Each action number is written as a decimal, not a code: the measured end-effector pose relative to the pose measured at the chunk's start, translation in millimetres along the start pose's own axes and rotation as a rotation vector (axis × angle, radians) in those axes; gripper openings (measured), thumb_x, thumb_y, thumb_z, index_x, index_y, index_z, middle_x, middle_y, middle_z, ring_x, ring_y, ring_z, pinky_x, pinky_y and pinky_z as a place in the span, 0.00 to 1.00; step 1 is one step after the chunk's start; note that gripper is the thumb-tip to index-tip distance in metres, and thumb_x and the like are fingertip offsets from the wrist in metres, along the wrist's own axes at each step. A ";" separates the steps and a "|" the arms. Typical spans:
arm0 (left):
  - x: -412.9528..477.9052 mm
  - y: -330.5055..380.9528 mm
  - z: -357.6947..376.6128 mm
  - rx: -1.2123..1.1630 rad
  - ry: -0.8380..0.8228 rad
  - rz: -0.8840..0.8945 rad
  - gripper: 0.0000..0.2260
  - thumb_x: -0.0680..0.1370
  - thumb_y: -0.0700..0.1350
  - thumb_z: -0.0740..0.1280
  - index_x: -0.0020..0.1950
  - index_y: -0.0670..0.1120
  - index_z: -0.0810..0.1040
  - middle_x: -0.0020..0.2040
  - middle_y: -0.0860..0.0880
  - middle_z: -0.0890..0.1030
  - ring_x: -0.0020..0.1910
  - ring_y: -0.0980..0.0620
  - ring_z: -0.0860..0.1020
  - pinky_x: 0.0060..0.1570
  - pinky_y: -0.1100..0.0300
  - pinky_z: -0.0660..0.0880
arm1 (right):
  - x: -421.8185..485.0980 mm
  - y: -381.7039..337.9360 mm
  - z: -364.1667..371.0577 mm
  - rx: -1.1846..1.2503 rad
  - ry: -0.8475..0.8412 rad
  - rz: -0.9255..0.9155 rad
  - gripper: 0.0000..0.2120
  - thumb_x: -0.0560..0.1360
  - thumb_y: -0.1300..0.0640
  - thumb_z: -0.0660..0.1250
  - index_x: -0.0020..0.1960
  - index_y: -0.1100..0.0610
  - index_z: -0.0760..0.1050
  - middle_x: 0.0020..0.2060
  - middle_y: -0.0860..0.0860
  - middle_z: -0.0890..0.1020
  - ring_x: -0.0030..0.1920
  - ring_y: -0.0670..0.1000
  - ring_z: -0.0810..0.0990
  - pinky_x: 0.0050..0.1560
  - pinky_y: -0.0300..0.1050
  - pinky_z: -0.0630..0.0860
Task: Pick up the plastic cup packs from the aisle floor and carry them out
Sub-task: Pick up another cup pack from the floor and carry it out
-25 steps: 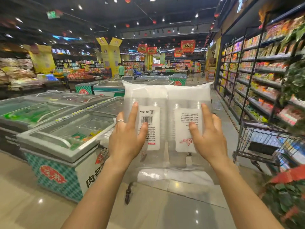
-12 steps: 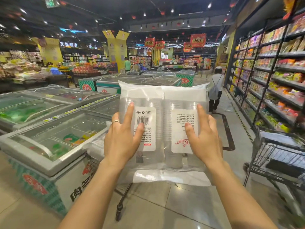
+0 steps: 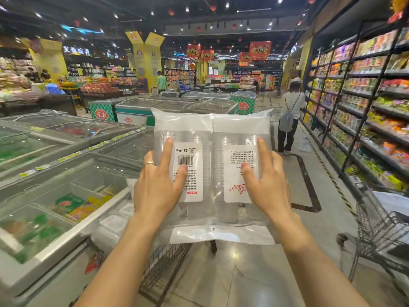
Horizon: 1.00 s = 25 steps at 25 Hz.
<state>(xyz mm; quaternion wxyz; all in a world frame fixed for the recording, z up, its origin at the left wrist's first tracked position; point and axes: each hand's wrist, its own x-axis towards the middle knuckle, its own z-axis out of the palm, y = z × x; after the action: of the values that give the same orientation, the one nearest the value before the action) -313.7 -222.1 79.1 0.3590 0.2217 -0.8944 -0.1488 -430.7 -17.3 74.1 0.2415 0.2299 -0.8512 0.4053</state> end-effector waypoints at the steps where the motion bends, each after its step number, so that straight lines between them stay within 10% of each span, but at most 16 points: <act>1: 19.8 -11.3 8.7 0.000 -0.001 -0.008 0.31 0.78 0.63 0.53 0.79 0.64 0.44 0.75 0.34 0.60 0.65 0.33 0.72 0.55 0.43 0.74 | 16.9 -1.6 18.0 -0.006 -0.004 0.000 0.32 0.79 0.42 0.59 0.77 0.35 0.46 0.73 0.52 0.61 0.62 0.58 0.73 0.53 0.53 0.73; 18: 204.1 -136.0 122.2 0.068 0.004 -0.170 0.30 0.79 0.62 0.53 0.79 0.64 0.45 0.77 0.36 0.57 0.69 0.35 0.68 0.57 0.43 0.72 | 197.5 15.6 250.7 0.067 -0.173 -0.056 0.31 0.80 0.38 0.56 0.77 0.34 0.43 0.77 0.52 0.56 0.72 0.58 0.64 0.63 0.56 0.70; 25: 287.7 -146.6 208.6 0.094 0.032 -0.285 0.30 0.80 0.60 0.56 0.79 0.63 0.45 0.78 0.35 0.55 0.72 0.35 0.65 0.62 0.44 0.70 | 306.4 66.1 343.7 0.266 -0.276 -0.172 0.31 0.81 0.49 0.57 0.79 0.42 0.47 0.73 0.52 0.60 0.57 0.41 0.63 0.55 0.42 0.64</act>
<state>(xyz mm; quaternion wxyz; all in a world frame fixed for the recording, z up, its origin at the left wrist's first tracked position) -604.2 -470.3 36.9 0.3376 0.3651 -0.8540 -0.1527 -785.1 -315.1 28.2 0.1237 0.3852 -0.7923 0.4567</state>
